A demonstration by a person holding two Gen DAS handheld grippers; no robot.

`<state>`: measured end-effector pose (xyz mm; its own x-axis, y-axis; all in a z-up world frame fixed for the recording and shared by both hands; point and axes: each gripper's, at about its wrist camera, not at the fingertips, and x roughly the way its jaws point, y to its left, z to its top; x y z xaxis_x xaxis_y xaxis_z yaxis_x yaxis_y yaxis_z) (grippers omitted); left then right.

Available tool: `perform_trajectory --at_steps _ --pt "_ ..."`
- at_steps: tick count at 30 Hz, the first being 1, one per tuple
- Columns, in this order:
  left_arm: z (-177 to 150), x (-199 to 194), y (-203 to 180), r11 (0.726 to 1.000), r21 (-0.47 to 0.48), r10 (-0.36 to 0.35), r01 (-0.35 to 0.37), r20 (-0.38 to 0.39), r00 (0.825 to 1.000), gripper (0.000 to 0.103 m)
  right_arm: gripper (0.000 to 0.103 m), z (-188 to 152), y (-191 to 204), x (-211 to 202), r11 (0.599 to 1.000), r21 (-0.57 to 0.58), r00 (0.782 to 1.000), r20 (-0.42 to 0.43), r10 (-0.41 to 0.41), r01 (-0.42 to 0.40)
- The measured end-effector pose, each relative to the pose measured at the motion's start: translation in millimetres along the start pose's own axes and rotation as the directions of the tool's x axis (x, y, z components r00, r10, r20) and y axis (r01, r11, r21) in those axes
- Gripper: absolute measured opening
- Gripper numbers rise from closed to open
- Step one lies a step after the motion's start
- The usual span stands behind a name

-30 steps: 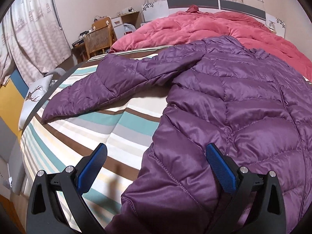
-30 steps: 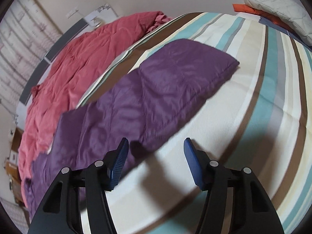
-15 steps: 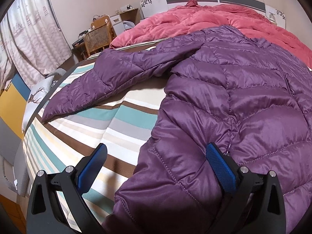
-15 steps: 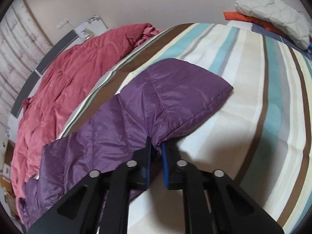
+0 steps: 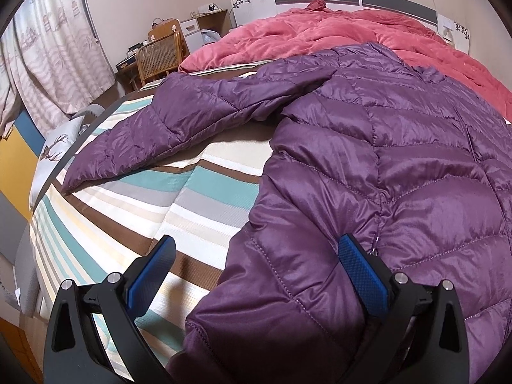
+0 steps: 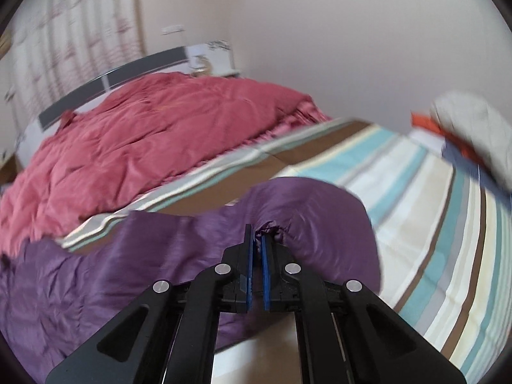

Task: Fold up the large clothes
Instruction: 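Grasp the sleeve cuff with the right gripper and fold it across the jacket body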

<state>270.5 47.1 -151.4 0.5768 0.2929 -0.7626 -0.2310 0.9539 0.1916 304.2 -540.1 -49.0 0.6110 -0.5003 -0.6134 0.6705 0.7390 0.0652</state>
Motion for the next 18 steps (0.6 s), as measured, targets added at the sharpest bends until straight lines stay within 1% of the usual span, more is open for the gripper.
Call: perform_trajectory --at_steps 2,5,7,9,11,12,13,14,15,17,18 --pt "0 0 2 1.0 -0.005 -0.007 0.007 -0.002 1.0 0.101 0.005 -3 20 -11 0.996 -0.081 0.999 0.029 0.023 -0.02" --pt "0 1 3 1.0 -0.013 -0.017 0.017 -0.006 1.0 0.101 0.005 -11 52 -27 0.978 -0.204 0.996 0.067 0.061 -0.046" --pt "0 1 4 1.0 -0.018 -0.022 0.021 -0.007 1.0 0.101 0.005 -22 82 -43 0.944 -0.322 0.989 0.098 0.108 -0.071" --pt "-1 1 5 0.999 -0.023 -0.027 0.027 -0.009 1.0 0.101 0.005 -32 103 -56 0.909 -0.406 0.983 0.113 0.148 -0.09" --pt "-1 1 5 0.999 -0.029 -0.032 0.032 -0.01 0.999 0.101 0.005 -47 134 -71 0.859 -0.499 0.973 0.121 0.199 -0.113" --pt "-1 1 6 0.999 -0.032 -0.035 0.034 -0.01 0.999 0.101 0.005 -56 150 -78 0.825 -0.552 0.968 0.118 0.221 -0.121" --pt "-1 1 6 0.999 -0.035 -0.037 0.036 -0.011 0.999 0.101 0.005 -63 160 -82 0.799 -0.589 0.965 0.117 0.234 -0.123" --pt "-1 1 8 0.999 -0.037 -0.038 0.038 -0.012 0.999 0.101 0.005 -74 175 -86 0.756 -0.643 0.961 0.113 0.253 -0.123" --pt "-1 1 8 0.998 -0.039 -0.039 0.039 -0.012 0.999 0.101 0.005 -82 187 -88 0.724 -0.679 0.959 0.109 0.262 -0.121" --pt "-2 1 9 0.998 -0.041 -0.041 0.041 -0.013 0.999 0.101 0.005 -107 211 -94 0.627 -0.77 0.955 0.084 0.285 -0.12" --pt "-1 1 9 0.998 -0.042 -0.043 0.042 -0.014 0.999 0.101 0.005 -115 218 -95 0.594 -0.796 0.954 0.08 0.288 -0.112"
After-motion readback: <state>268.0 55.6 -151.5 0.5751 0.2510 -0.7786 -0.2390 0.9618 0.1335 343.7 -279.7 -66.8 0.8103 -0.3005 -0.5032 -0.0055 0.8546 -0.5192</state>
